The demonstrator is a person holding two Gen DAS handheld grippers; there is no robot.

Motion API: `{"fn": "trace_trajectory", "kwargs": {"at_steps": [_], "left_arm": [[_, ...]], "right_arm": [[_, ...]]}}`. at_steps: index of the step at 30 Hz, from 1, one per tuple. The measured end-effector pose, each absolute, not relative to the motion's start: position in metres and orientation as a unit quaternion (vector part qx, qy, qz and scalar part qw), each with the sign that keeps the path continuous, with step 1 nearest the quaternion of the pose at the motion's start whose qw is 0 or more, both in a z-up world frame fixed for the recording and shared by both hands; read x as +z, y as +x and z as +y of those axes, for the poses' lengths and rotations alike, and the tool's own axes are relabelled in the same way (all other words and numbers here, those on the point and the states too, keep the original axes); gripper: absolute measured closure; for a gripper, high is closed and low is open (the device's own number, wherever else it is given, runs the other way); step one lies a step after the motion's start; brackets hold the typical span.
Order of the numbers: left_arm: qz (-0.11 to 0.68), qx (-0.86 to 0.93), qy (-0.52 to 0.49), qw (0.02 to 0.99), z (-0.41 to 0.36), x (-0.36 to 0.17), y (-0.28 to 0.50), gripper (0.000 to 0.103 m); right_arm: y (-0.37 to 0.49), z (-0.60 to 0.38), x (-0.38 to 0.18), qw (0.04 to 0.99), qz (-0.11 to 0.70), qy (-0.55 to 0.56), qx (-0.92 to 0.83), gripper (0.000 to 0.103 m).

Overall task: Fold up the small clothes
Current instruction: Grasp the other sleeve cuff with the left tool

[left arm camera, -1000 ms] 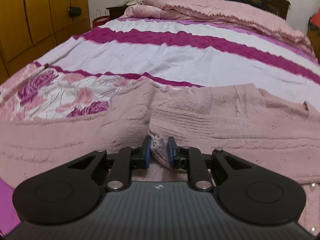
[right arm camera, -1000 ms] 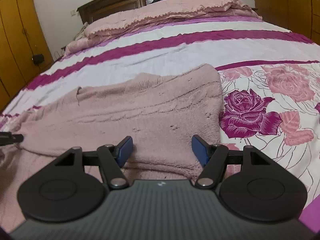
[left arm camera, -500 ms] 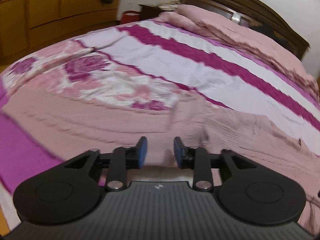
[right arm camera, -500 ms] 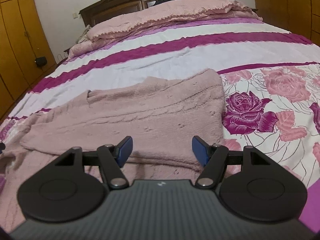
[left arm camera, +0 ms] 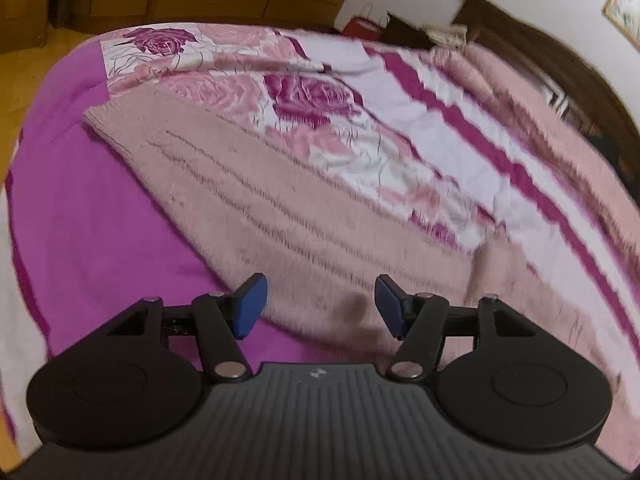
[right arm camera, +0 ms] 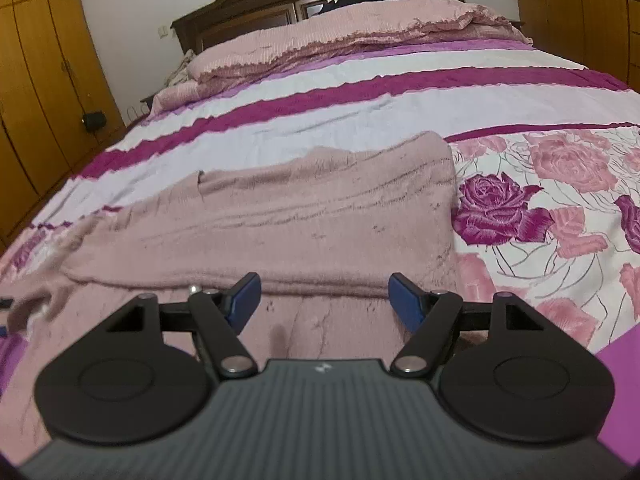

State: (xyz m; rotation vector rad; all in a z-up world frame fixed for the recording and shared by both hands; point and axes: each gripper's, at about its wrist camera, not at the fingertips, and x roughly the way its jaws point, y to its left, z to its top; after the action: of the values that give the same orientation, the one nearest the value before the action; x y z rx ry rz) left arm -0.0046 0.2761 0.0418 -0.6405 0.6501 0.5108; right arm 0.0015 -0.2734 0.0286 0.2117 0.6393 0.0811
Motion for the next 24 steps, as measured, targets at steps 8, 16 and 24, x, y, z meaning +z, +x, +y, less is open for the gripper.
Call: {"fn": "trace_trajectory", "kwargs": {"at_steps": [8, 16, 24], "left_arm": [[0.31, 0.238, -0.377, 0.84, 0.264, 0.043, -0.032, 0.033], [0.274, 0.265, -0.388, 0.839, 0.277, 0.03, -0.01, 0.032], [0.242, 0.272, -0.366, 0.857, 0.298, 0.034, 0.025, 0.073]], "right_arm": [[-0.001, -0.27, 0.027, 0.943, 0.314, 0.103, 0.037, 0.031], [-0.007, -0.265, 0.027, 0.945, 0.312, 0.094, 0.042, 0.031], [-0.009, -0.27, 0.027, 0.943, 0.313, 0.108, 0.033, 0.031]]}}
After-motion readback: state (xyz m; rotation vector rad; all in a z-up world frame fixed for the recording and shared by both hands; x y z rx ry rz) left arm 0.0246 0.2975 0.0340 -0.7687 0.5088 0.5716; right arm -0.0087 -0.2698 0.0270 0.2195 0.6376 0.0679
